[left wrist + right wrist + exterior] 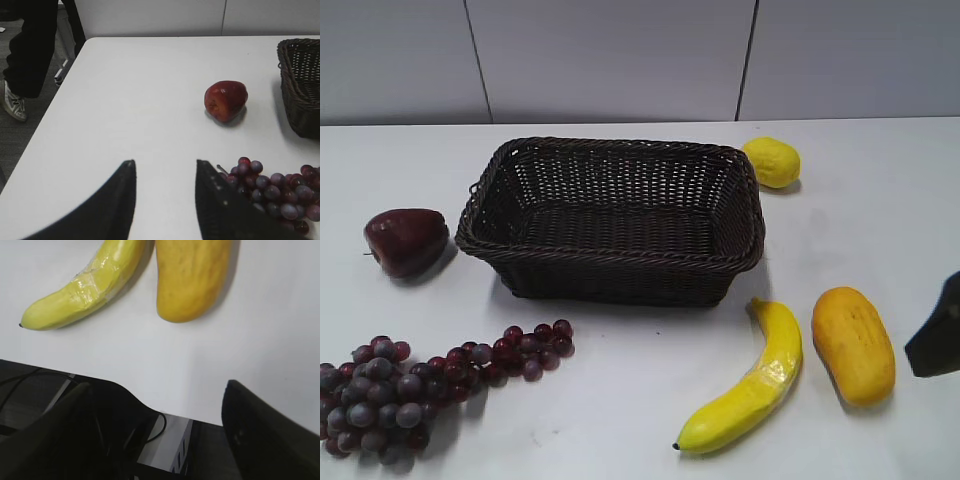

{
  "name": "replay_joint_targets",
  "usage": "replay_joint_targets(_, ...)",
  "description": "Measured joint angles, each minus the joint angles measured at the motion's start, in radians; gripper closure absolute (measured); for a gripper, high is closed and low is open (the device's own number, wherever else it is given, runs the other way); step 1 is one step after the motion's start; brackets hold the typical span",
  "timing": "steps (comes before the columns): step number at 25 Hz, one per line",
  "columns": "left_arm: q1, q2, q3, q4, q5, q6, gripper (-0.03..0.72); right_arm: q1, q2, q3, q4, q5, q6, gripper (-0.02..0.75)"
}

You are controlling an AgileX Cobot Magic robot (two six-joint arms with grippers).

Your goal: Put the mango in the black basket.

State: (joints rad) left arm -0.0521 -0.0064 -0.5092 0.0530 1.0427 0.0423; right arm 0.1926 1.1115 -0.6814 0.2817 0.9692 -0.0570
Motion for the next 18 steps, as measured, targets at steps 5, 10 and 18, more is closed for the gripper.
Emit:
replay_joint_targets(5, 0.000, 0.000, 0.000, 0.000, 0.000, 0.000, 0.383, 0.151, 0.207, -0.080, -0.142, -0.040, 0.166, 0.141)
replay_joint_targets(10, 0.000, 0.000, 0.000, 0.000, 0.000, 0.000, 0.383, 0.258, 0.369, -0.150, -0.368, -0.074, 0.416, 0.141)
replay_joint_targets(18, 0.000, 0.000, 0.000, 0.000, 0.000, 0.000, 0.383, 0.258, 0.553, -0.187, -0.355, -0.165, 0.452, 0.141)
